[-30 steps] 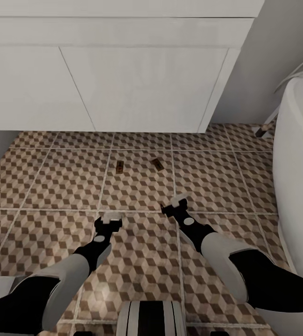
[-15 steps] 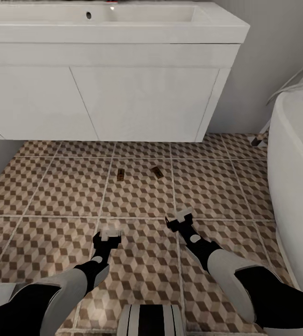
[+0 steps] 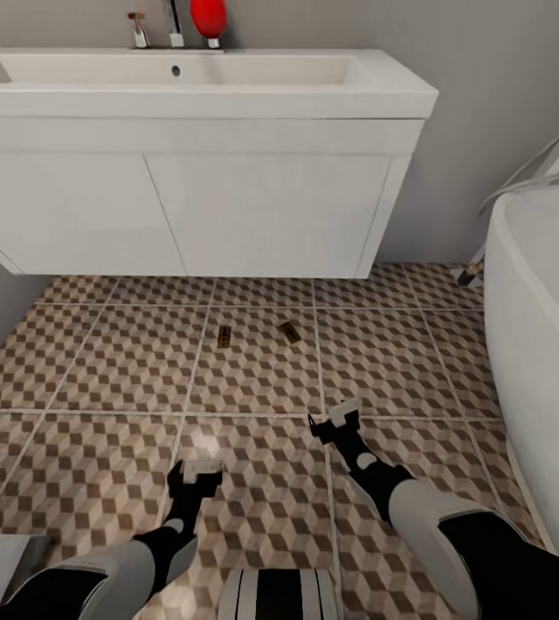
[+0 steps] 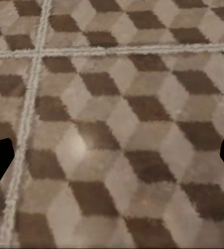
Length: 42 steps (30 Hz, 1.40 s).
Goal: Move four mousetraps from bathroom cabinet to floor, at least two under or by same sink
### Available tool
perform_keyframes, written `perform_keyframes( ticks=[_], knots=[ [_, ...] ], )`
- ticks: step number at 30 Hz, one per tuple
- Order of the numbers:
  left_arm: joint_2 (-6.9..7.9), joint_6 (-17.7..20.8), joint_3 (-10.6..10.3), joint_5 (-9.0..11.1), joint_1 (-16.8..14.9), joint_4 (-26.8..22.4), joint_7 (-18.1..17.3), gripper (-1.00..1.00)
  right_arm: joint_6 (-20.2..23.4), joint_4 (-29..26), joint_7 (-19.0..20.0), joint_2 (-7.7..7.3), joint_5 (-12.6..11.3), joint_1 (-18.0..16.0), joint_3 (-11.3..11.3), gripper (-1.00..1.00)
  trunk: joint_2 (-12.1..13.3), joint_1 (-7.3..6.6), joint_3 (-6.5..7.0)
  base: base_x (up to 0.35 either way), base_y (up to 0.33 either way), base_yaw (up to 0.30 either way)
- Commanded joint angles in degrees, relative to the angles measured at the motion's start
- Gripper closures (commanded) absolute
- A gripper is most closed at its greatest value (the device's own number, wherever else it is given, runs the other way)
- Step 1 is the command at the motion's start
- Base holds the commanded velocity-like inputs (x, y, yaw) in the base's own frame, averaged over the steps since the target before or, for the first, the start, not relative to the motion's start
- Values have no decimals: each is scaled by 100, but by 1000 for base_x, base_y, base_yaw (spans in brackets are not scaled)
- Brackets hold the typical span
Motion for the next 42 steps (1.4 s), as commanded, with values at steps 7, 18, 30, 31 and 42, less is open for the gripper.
perform_keyframes(
  ticks=[7,18,30,31,42],
  knots=[
    [18,-249,-27,-39,104,38,58,-100,-43,6,-52,0,20,196,45,-100,8,-19,152,0,0,0],
    [36,-321,-25,-39,290,41,65,-100,-111,6,-78,-8,26,386,43,-100,23,-47,396,0,0,0],
    [38,-322,-25,-39,443,41,66,-100,-169,7,-87,-197,17,472,43,-100,194,-156,645,0,0,0],
    [38,-321,-25,-39,452,41,66,-100,-169,7,-87,-204,15,477,43,-100,234,-178,663,0,0,0],
    [79,-315,-25,-31,519,41,85,-100,-173,10,-88,-229,11,495,43,-100,675,-419,861,0,0,0]
  ],
)
